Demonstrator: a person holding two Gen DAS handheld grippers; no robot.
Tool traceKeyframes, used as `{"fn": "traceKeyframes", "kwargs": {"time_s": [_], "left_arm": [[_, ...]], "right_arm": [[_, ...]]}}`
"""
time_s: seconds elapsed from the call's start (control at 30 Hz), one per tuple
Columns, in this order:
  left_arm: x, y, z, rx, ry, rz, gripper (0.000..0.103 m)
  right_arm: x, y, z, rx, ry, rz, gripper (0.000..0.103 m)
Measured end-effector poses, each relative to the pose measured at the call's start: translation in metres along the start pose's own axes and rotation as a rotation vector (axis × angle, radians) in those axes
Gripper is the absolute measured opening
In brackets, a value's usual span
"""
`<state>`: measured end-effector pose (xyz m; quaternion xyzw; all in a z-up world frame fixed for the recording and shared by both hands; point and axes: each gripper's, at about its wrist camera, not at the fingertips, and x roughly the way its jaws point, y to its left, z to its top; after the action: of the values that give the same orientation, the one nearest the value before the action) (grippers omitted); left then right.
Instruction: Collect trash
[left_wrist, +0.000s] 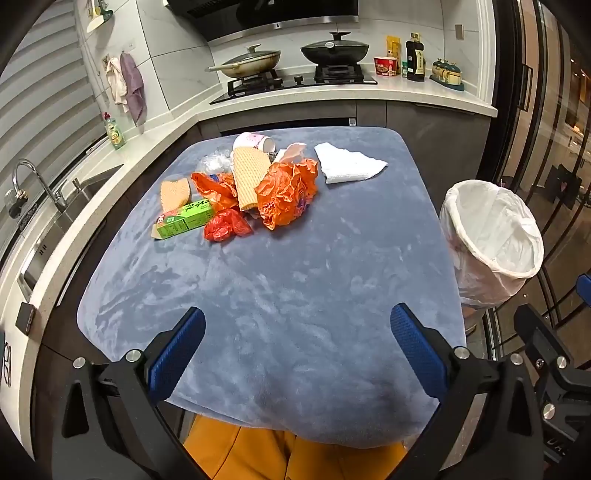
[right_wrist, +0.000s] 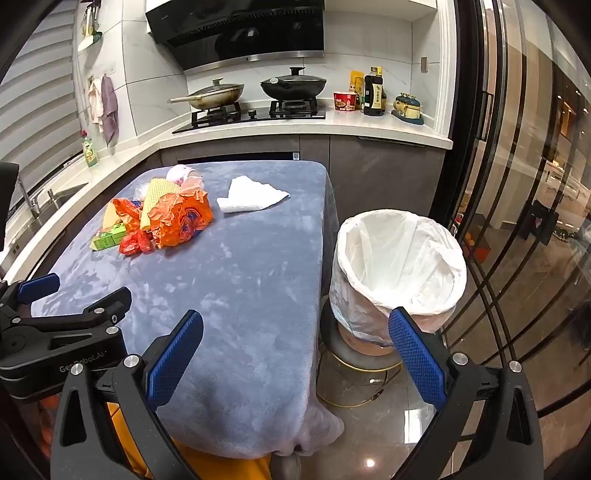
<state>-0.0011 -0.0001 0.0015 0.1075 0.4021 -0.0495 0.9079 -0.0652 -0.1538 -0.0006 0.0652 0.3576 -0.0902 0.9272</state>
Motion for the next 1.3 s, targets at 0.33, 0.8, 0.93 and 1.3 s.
{"fn": "traceKeyframes", "kwargs": {"time_s": [0.33, 0.8, 0.93, 1.3], "left_arm": [[-0.007, -0.004, 0.001, -0.014, -0.025, -0.021, 0.096], [0.014, -0.002, -0.019, -0.028, -0.019, -0.023, 0.096], [0.014, 0.000, -0.020, -0.034, -0.018, -0.020, 0.096], [0.015, 0.004, -0.024, -0.036, -0.016, -0.009, 0.096]], "right_arm": [[0.003, -0.003, 0.001, 0.024, 0.003, -0.001, 0.096], [0.019, -0.003, -0.017, 0.029, 0.021, -0.006, 0.096], [0.020, -0.003, -0.020, 0.026, 0.020, -0.008, 0.096], [0.019, -0.003, -0.022, 0.028, 0.019, -0.008, 0.096]]}}
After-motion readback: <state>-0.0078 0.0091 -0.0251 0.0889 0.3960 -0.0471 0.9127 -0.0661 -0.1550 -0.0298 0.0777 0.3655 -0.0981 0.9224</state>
